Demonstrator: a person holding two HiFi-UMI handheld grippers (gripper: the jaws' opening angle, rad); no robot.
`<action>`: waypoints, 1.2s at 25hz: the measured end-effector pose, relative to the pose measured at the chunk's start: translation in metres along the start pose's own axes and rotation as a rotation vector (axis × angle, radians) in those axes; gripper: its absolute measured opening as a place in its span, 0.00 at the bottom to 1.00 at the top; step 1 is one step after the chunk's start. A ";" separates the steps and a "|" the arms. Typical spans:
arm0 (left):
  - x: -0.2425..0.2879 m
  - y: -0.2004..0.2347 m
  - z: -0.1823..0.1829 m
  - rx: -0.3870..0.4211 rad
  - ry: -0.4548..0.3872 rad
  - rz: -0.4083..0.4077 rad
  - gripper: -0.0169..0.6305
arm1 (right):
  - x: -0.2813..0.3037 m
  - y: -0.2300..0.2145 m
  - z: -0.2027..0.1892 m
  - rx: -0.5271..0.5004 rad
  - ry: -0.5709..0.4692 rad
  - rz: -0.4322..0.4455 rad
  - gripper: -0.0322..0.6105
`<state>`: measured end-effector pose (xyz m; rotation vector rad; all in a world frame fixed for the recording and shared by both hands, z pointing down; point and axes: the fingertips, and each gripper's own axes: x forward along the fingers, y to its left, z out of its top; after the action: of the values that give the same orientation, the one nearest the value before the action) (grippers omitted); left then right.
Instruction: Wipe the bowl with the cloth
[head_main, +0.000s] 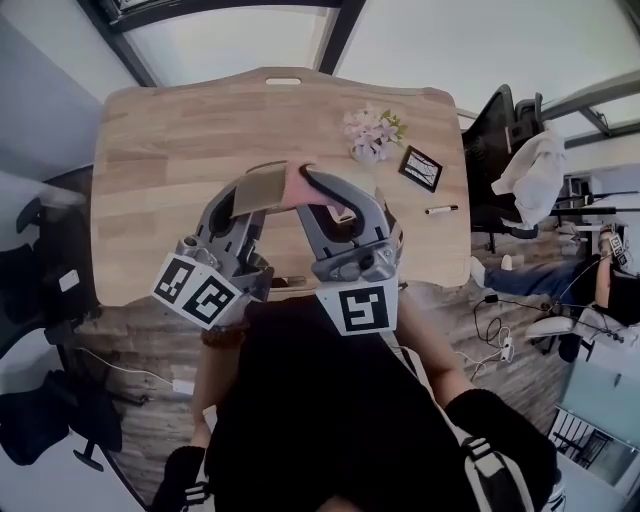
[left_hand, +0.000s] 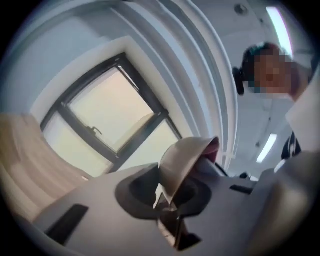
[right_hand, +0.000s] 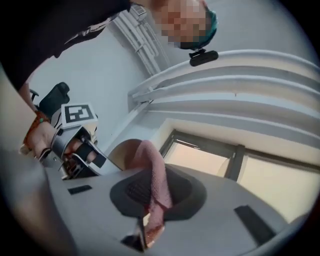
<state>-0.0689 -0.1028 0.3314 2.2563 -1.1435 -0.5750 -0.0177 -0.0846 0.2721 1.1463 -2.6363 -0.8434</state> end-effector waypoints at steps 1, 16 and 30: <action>-0.002 0.000 0.004 -0.091 -0.051 -0.026 0.09 | 0.000 -0.001 0.001 0.060 -0.024 -0.006 0.09; -0.008 -0.014 -0.001 0.527 0.086 0.054 0.24 | 0.002 0.002 -0.031 -0.076 0.118 0.075 0.08; -0.006 -0.024 0.026 0.543 -0.011 0.173 0.07 | 0.006 -0.002 -0.027 -0.022 0.131 -0.004 0.08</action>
<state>-0.0729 -0.0933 0.2966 2.5524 -1.6346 -0.2208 -0.0113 -0.1018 0.2929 1.1602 -2.5142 -0.7684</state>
